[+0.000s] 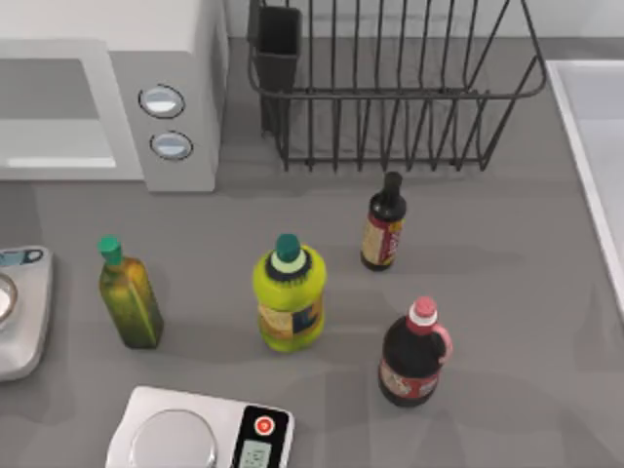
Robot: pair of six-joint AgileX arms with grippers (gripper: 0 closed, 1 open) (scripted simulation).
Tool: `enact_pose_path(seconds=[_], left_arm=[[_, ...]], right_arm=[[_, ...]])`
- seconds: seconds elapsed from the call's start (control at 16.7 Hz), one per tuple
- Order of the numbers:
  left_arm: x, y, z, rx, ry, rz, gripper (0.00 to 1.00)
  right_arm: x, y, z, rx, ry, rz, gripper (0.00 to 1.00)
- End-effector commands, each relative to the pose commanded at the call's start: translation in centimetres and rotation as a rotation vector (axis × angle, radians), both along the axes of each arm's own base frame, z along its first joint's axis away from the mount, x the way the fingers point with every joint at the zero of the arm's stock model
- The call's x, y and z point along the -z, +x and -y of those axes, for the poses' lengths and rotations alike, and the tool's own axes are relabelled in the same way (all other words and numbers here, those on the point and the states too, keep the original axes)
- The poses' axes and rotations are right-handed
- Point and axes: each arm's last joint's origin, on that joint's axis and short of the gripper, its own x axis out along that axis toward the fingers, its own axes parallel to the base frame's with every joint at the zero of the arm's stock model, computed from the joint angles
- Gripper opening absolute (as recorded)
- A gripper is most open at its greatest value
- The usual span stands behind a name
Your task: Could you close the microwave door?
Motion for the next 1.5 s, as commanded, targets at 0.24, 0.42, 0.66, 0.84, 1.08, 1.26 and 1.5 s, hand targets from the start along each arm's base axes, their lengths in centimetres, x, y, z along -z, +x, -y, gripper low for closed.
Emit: enact_pose_path(seconds=[0.24, 0.42, 0.66, 0.84, 1.08, 1.26, 1.5], left_arm=[[-0.1, 0.0, 0.2, -0.004, -0.002, 0.002, 0.0], [-0.7, 0.3, 2.3, -0.004, 0.011, 0.013, 0.0], [-0.8, 0.4, 6.5, -0.001, 0.009, 0.014, 0.0], [-0.2, -0.1, 9.0, -0.002, -0.002, 0.006, 0.0], [0.1, -0.3, 9.9, -0.004, -0.008, -0.002, 0.0], [-0.7, 0.1, 9.3, -0.025, 0.035, 0.014, 0.0], [-0.7, 0.5, 11.7, -0.029, 0.035, 0.0, 0.0]], right_arm=[[0.0, 0.0, 0.0, 0.0, 0.0, 0.0, 1.0], [0.0, 0.0, 0.0, 0.0, 0.0, 0.0, 1.0], [0.0, 0.0, 0.0, 0.0, 0.0, 0.0, 1.0], [0.0, 0.0, 0.0, 0.0, 0.0, 0.0, 1.0], [0.0, 0.0, 0.0, 0.0, 0.0, 0.0, 1.0], [0.0, 0.0, 0.0, 0.0, 0.0, 0.0, 1.0], [0.0, 0.0, 0.0, 0.0, 0.0, 0.0, 1.0]])
